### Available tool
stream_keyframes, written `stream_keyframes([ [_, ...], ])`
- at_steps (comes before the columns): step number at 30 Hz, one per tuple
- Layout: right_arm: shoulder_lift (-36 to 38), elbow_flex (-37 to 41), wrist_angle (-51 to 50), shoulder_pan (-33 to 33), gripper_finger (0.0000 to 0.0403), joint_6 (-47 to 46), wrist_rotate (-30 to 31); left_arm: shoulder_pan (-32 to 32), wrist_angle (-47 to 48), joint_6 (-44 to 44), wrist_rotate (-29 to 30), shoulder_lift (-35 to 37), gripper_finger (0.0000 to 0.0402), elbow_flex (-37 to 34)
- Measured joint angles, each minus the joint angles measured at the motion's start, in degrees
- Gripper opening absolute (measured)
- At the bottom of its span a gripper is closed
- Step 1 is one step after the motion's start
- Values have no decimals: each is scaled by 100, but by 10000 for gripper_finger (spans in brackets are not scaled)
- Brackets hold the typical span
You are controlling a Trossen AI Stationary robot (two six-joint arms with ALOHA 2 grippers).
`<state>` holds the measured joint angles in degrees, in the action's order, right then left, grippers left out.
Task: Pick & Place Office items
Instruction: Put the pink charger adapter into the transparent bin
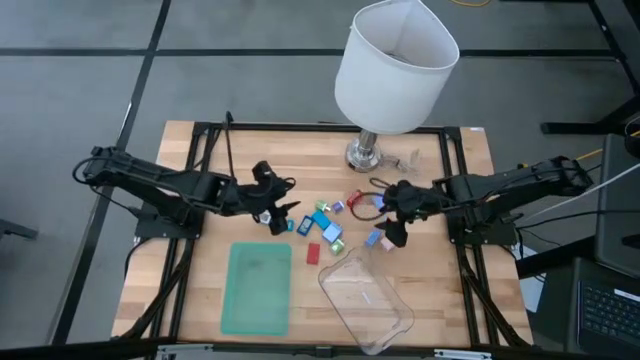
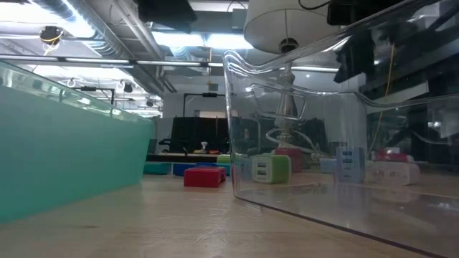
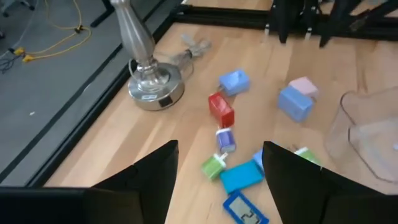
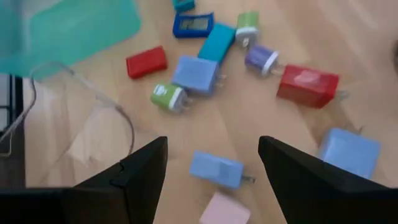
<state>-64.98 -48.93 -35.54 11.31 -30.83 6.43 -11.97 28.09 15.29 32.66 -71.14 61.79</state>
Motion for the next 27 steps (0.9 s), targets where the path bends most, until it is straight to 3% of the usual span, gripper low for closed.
stream_keyframes([
  [8,-688,307,65,464,265,531,-98,7,-136,345,20,-75,228,32],
  [20,-1242,544,-46,338,265,2974,-434,7,56,610,-85,-119,228,29],
  [27,-1390,863,76,330,265,3101,-644,7,399,768,-83,-117,228,29],
])
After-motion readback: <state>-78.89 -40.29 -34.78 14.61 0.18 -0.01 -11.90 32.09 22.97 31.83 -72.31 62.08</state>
